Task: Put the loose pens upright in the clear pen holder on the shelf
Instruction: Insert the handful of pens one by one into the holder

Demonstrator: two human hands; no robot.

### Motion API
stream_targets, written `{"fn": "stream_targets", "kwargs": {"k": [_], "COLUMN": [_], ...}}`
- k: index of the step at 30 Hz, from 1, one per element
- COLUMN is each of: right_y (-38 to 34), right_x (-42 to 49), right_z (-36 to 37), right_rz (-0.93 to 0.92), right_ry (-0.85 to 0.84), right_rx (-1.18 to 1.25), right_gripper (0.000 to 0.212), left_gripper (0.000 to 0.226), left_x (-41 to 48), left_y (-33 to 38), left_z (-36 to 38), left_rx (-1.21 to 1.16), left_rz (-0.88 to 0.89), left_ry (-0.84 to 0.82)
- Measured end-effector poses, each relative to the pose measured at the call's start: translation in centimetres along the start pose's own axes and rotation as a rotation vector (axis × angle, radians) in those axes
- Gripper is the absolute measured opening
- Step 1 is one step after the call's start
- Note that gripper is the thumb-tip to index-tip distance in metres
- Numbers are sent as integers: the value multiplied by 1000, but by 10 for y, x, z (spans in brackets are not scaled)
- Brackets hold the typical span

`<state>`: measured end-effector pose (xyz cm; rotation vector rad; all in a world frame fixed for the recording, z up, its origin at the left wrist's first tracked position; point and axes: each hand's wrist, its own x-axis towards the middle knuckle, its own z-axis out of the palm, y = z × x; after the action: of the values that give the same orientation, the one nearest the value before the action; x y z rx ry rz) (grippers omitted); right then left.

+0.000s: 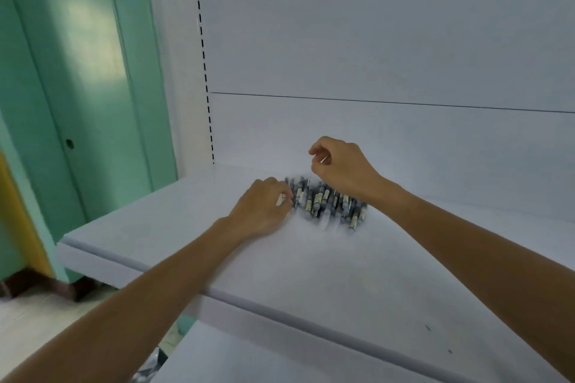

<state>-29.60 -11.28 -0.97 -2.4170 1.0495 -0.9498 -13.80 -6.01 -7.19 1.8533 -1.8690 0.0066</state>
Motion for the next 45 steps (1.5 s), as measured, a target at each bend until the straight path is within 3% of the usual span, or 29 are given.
{"fn": "stream_targets", "kwargs": {"k": [8, 16, 21, 26, 34, 40, 45], "right_y": [8, 9, 5, -5, -27, -30, -26], "right_x": [35, 48, 51, 57, 56, 34, -15], "right_z": [38, 71, 84, 98, 114, 74, 19], "right_rz": [89, 263, 321, 384, 466, 375, 321], "right_ry": [-108, -146, -176, -171, -55, 326, 513], "right_rx": [-128, -374, -609, -637, -631, -90, 16], "right_gripper": [30, 21, 25, 23, 33, 21, 8], "left_gripper": [42, 30, 24, 12, 25, 27, 14], "left_x": [34, 34, 33, 23, 14, 4, -3], "left_y": [-40, -75, -85, -96, -89, -92, -70], "left_z": [-2, -26, -35, -47, -38, -48, -58], "left_rx": [97, 144, 159, 135, 303, 313, 256], "left_rz": [185, 284, 250, 180, 19, -47, -49], "left_ry": [-268, -288, -226, -248, -311, -289, -234]}}
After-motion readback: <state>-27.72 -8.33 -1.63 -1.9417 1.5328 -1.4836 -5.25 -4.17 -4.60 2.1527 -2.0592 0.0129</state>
